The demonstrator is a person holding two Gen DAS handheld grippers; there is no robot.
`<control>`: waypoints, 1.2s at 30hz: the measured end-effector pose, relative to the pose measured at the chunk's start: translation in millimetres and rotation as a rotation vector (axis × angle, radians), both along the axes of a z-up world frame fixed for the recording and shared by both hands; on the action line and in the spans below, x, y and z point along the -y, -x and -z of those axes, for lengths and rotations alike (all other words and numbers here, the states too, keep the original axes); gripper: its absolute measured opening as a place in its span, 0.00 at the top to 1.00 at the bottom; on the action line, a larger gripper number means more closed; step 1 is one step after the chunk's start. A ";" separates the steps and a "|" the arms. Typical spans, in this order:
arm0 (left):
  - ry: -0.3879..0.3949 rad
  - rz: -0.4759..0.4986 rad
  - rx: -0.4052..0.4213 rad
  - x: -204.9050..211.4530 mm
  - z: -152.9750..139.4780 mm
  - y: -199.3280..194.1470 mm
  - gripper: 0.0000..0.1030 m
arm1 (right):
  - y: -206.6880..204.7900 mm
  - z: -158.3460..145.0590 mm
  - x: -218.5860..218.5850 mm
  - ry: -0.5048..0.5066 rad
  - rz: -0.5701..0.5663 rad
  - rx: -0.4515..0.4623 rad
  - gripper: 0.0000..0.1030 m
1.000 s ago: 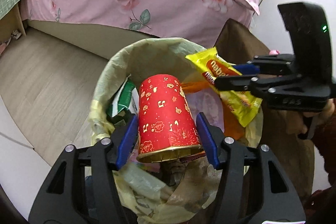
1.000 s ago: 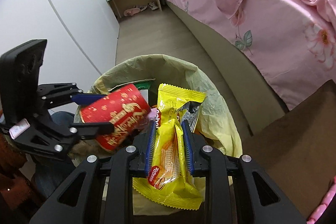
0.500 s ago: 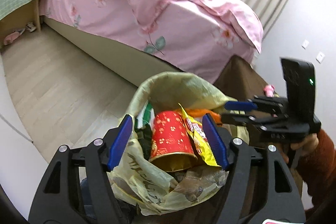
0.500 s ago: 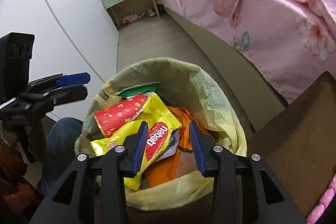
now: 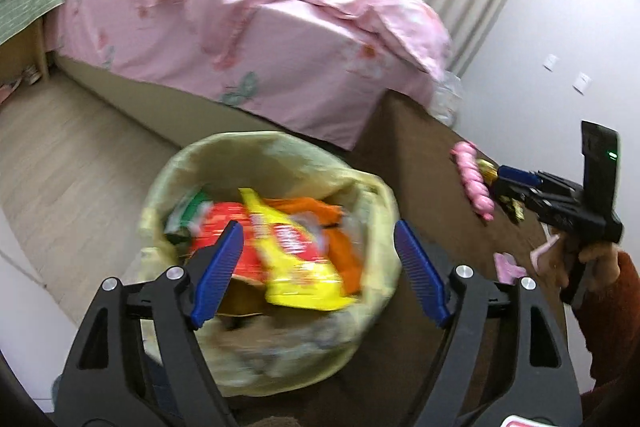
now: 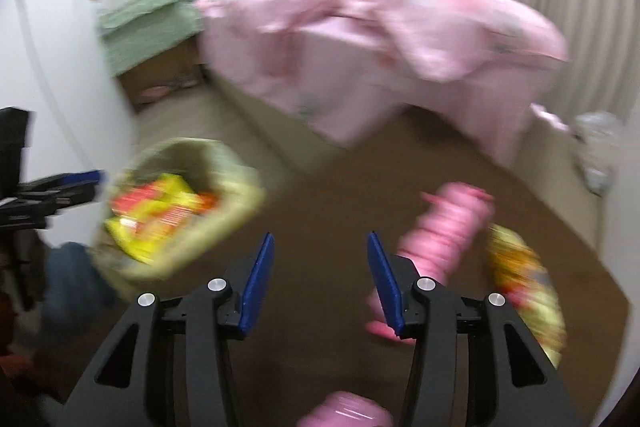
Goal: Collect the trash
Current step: 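Grasp the pink spoon package with the left tool while the right tool grasps the gold candy wrapper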
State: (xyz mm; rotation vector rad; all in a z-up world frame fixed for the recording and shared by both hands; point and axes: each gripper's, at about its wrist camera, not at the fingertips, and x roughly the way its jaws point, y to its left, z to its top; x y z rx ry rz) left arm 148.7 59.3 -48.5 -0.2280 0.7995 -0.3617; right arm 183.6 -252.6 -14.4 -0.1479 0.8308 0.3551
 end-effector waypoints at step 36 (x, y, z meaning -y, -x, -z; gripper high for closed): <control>0.014 0.545 -0.045 203.1 13.5 9.3 0.19 | 125.4 21.3 125.7 -0.091 0.281 -0.066 0.91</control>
